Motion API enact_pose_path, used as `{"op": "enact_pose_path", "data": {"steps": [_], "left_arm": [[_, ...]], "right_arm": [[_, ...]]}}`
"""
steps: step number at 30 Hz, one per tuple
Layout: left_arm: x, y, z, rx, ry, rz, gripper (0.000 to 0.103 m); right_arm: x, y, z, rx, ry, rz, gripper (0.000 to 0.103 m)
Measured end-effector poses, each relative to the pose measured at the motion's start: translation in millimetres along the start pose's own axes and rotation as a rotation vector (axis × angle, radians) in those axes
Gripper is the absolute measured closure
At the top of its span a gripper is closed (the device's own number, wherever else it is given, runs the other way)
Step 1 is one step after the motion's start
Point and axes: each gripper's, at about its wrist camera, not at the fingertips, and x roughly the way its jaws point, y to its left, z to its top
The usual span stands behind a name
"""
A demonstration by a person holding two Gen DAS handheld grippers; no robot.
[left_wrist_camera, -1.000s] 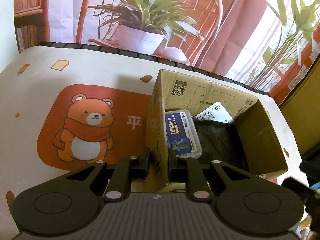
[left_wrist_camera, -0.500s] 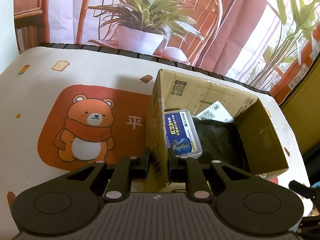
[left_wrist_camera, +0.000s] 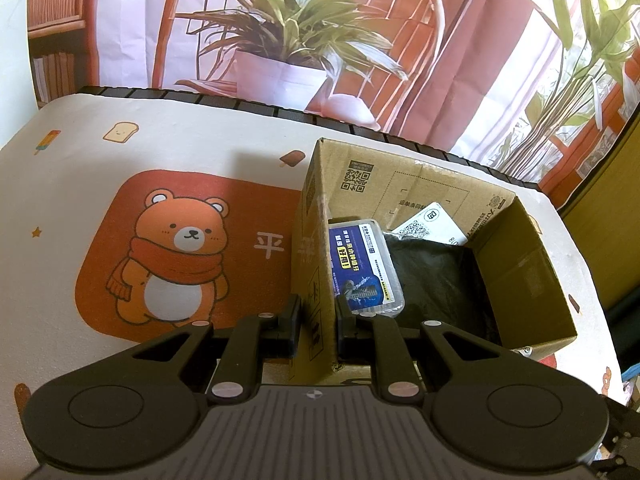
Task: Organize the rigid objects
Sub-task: 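Move the right tool back to the white square charger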
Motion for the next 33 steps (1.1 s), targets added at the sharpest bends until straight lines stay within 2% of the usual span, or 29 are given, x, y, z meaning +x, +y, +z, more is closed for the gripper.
{"op": "enact_pose_path", "data": {"steps": [2, 9, 15, 33], "left_arm": [[0, 0, 0, 0.0, 0.0, 0.0, 0.085], [0, 0, 0, 0.0, 0.0, 0.0, 0.085], [0, 0, 0, 0.001, 0.0, 0.0, 0.085], [-1, -1, 0, 0.001, 0.0, 0.001, 0.085]], "right_arm": [[5, 2, -1, 0.0, 0.015, 0.014, 0.036], [17, 6, -4, 0.021, 0.051, 0.064, 0.041], [25, 7, -7, 0.032, 0.087, 0.089, 0.055], [24, 6, -9, 0.017, 0.083, 0.074, 0.057]]}}
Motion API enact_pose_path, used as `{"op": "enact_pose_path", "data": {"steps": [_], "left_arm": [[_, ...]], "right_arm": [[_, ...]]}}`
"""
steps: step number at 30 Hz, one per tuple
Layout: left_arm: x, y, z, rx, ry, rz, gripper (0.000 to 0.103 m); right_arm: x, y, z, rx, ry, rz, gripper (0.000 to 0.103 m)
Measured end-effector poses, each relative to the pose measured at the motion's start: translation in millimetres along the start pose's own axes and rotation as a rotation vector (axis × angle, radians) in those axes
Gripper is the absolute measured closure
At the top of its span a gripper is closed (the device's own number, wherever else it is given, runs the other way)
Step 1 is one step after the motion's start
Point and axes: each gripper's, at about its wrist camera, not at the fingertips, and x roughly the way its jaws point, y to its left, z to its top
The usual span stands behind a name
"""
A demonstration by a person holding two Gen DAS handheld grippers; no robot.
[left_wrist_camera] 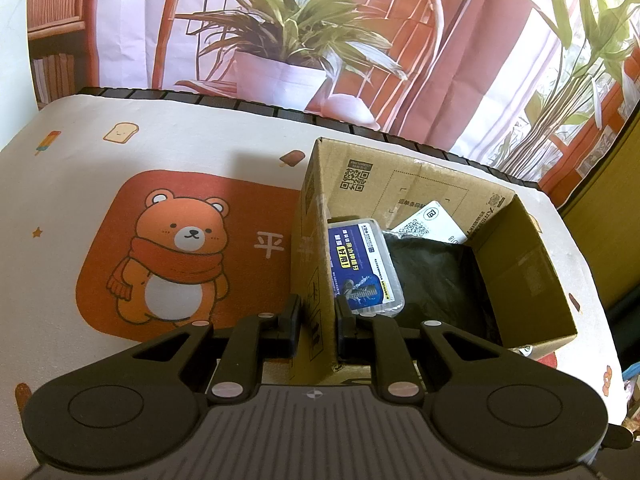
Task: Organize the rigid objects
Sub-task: 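Move the right tool back to the white square charger, then grasp the white square charger with the right tool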
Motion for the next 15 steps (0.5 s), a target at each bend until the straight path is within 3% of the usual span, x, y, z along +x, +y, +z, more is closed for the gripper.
{"op": "enact_pose_path", "data": {"steps": [15], "left_arm": [[0, 0, 0, 0.001, 0.0, 0.0, 0.085]], "right_arm": [[-22, -10, -2, 0.041, -0.049, 0.003, 0.058]]}}
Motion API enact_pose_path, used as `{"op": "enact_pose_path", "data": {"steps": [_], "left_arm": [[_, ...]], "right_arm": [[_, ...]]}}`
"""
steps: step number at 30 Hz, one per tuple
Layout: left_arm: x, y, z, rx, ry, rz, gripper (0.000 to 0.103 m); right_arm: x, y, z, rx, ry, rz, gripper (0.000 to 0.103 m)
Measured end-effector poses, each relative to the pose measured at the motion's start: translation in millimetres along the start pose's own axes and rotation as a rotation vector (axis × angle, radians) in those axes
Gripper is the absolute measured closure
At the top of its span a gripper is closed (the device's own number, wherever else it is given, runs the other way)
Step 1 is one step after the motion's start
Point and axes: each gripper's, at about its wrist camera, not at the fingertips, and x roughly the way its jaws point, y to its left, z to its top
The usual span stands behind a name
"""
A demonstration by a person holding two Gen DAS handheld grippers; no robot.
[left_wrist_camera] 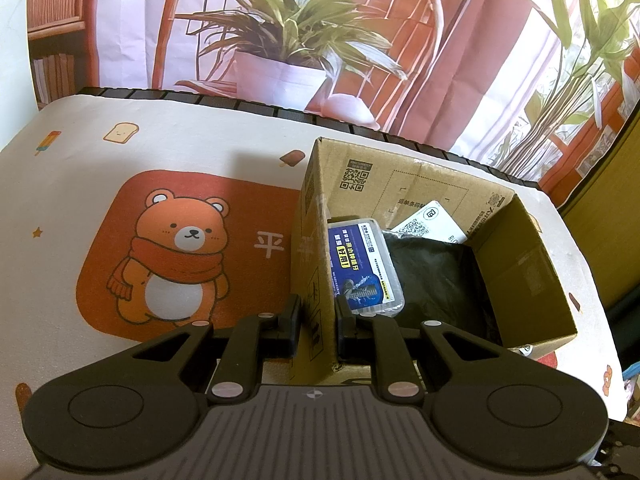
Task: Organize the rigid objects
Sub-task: 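Grasp the white square charger with the right tool, then lift the white charger with the right tool and lower it into the box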
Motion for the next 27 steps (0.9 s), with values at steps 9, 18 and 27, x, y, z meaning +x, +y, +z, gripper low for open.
{"op": "enact_pose_path", "data": {"steps": [9, 18, 27], "left_arm": [[0, 0, 0, 0.001, 0.0, 0.0, 0.085], [0, 0, 0, 0.001, 0.0, 0.001, 0.085], [0, 0, 0, 0.001, 0.0, 0.0, 0.085]], "right_arm": [[-13, 5, 6, -0.025, -0.041, -0.009, 0.058], [-21, 6, 10, -0.024, -0.07, -0.012, 0.058], [-46, 14, 25, -0.041, -0.143, 0.018, 0.058]]}}
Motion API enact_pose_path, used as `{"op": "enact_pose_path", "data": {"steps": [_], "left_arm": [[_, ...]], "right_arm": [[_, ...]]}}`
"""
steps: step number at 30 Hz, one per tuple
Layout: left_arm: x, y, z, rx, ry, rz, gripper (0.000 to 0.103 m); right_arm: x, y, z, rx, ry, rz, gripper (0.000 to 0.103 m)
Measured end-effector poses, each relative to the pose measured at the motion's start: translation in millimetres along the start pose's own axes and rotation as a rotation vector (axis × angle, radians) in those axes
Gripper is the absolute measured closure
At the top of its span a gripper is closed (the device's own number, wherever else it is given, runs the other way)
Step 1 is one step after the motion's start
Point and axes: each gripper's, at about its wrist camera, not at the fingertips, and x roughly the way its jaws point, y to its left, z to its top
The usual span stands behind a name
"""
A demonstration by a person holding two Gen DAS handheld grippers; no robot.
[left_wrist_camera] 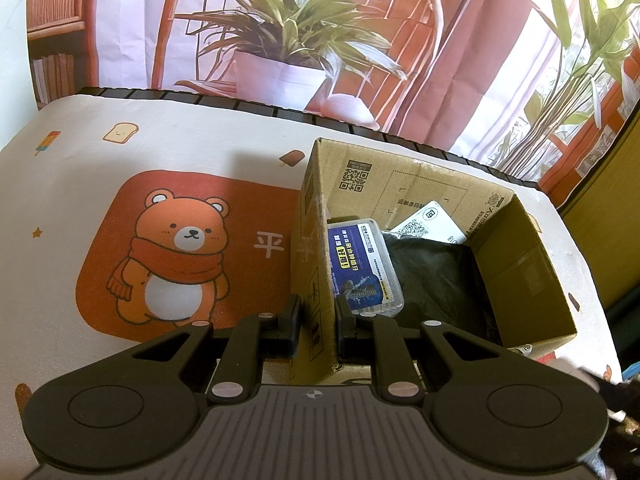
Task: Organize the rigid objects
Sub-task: 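Lift the white charger with the right tool and lower it into the box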
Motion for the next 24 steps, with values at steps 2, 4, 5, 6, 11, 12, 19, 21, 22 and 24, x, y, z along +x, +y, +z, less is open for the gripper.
{"op": "enact_pose_path", "data": {"steps": [2, 4, 5, 6, 11, 12, 19, 21, 22, 24], "left_arm": [[0, 0, 0, 0.0, 0.0, 0.0, 0.085], [0, 0, 0, -0.001, 0.0, 0.0, 0.085], [0, 0, 0, 0.0, 0.0, 0.0, 0.085], [0, 0, 0, 0.0, 0.0, 0.0, 0.085], [0, 0, 0, -0.001, 0.0, 0.0, 0.085], [0, 0, 0, 0.0, 0.0, 0.0, 0.085], [0, 0, 0, 0.0, 0.0, 0.0, 0.085], [0, 0, 0, 0.0, 0.0, 0.001, 0.085], [0, 0, 0, 0.0, 0.0, 0.001, 0.085], [0, 0, 0, 0.0, 0.0, 0.0, 0.085]], "right_arm": [[-5, 3, 7, -0.009, -0.018, 0.008, 0.058], [-9, 5, 14, -0.016, -0.035, 0.015, 0.058], [-11, 6, 18, -0.02, -0.045, 0.018, 0.058], [-12, 7, 21, -0.024, -0.053, 0.019, 0.058], [-11, 7, 39, -0.04, -0.076, 0.016, 0.058], [-9, 7, 43, -0.047, -0.082, 0.016, 0.058], [19, 8, 73, -0.11, -0.081, 0.0, 0.059], [33, 9, 81, -0.12, -0.066, -0.002, 0.059], [40, 10, 84, -0.123, -0.059, -0.002, 0.059], [57, 12, 90, -0.135, -0.03, 0.002, 0.06]]}}
